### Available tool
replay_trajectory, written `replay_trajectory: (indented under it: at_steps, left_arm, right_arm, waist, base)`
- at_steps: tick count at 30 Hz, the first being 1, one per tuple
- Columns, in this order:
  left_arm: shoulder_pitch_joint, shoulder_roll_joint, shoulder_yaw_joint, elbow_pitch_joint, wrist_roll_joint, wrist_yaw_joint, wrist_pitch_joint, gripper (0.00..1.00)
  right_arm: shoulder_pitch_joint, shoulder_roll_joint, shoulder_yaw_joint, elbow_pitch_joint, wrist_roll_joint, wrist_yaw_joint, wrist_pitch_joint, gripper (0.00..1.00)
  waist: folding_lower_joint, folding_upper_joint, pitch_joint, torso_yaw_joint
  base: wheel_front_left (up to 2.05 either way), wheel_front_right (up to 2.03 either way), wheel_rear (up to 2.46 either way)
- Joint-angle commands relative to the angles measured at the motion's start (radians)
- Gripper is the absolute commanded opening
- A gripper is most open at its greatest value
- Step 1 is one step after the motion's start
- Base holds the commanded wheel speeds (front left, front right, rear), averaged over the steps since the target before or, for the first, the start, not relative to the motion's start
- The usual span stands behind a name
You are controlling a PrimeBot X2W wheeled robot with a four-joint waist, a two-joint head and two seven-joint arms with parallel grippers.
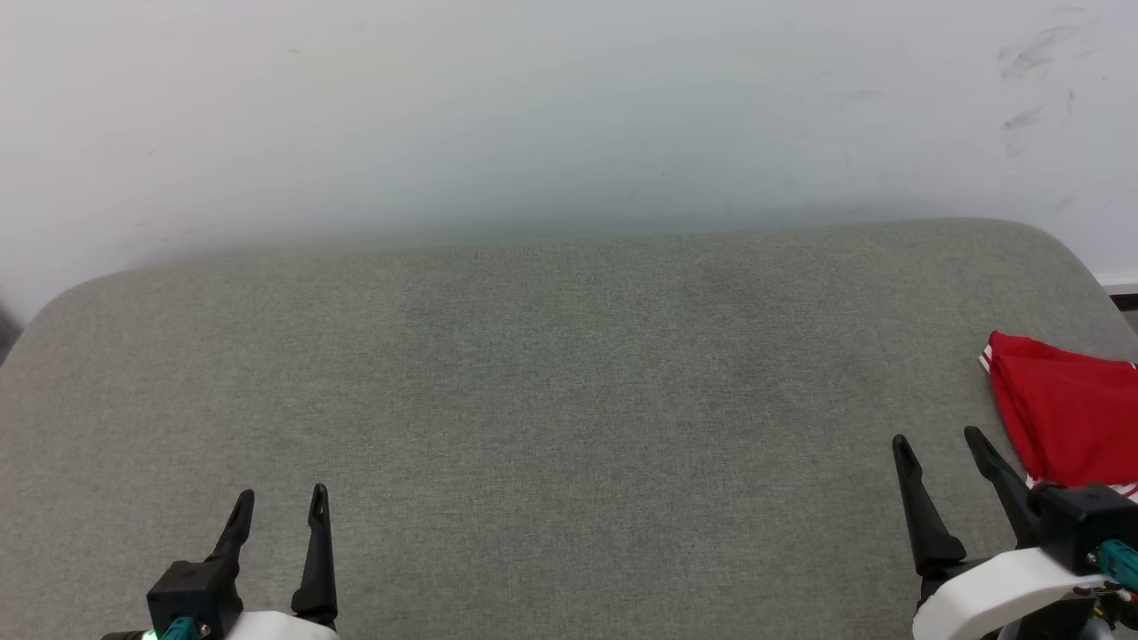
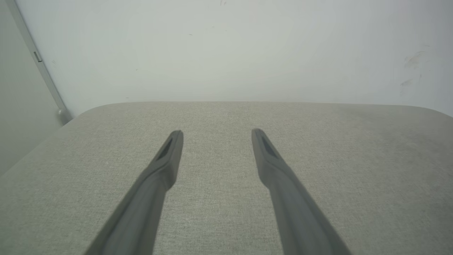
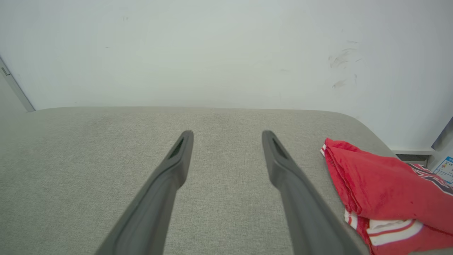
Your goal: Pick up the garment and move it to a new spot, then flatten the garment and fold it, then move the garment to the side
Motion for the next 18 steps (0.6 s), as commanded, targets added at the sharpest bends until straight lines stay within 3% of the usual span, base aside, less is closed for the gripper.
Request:
replay_trajectory:
  at_steps: [1, 12, 13, 18]
  left_arm:
    - [0.002, 0.004, -0.001, -0.003, 0.005, 0.005, 0.001, 1.00]
    - [-0.009, 0.003, -0.006, -0.002, -0.007, -0.001, 0.006, 1.00]
    - [-0.001, 0.000, -0.007, -0.001, -0.004, -0.001, 0.006, 0.00]
    - [0.001, -0.028, 0.007, 0.011, -0.053, -0.019, 0.019, 0.00]
  right_arm:
    - [0.013, 0.004, -0.001, -0.003, -0.008, 0.000, 0.005, 1.00]
    - [0.006, 0.001, -0.002, -0.001, -0.005, 0.000, -0.004, 1.00]
    - [0.000, 0.000, -0.001, 0.000, -0.003, 0.000, -0.001, 0.00]
    - [-0.009, 0.002, -0.004, 0.033, 0.063, 0.000, 0.003, 0.00]
  waist:
    - [0.0002, -0.0001, 0.001, 0.001]
    - [0.0002, -0.0001, 0.001, 0.001]
    - [0.0002, -0.0001, 0.001, 0.001]
    - [0.0002, -0.0001, 0.002, 0.003]
  base:
    - [0.00, 0.00, 0.00]
    - [0.00, 0.00, 0.00]
    - [0.00, 0.00, 0.00]
    - [0.00, 0.00, 0.00]
